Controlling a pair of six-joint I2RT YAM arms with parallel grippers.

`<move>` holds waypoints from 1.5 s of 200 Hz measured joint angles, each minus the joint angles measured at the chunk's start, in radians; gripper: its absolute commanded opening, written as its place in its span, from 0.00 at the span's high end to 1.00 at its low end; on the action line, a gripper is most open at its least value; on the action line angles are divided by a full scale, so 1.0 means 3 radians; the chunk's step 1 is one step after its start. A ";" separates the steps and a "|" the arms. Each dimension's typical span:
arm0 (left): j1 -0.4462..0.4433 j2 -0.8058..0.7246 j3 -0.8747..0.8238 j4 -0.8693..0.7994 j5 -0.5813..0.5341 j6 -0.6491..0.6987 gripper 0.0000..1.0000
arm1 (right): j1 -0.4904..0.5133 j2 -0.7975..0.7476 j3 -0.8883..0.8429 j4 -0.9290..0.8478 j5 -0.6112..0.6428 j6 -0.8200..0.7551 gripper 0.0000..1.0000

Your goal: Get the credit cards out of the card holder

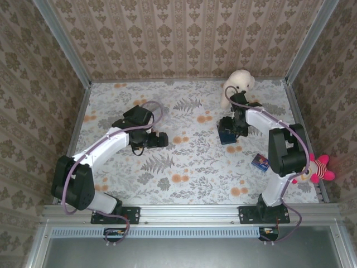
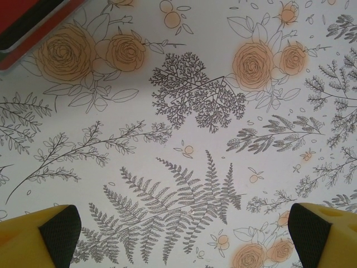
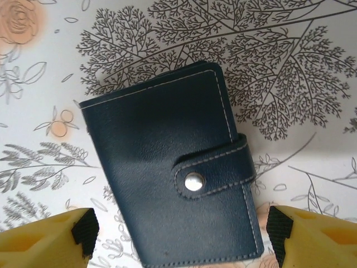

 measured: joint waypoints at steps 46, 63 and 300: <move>-0.0050 0.0000 -0.0001 0.0045 0.0006 -0.0043 0.00 | 0.0011 0.0195 0.0081 -0.0011 0.0000 -0.0050 0.27; -0.0072 0.0000 -0.0001 0.0074 0.0014 -0.0064 0.00 | 0.0053 0.0195 0.0066 -0.0018 -0.0009 -0.0038 0.27; -0.0607 0.0312 -0.0514 0.1687 0.0688 -0.1387 0.41 | 0.0750 -0.0226 -0.0455 0.0086 -0.0380 0.0383 0.51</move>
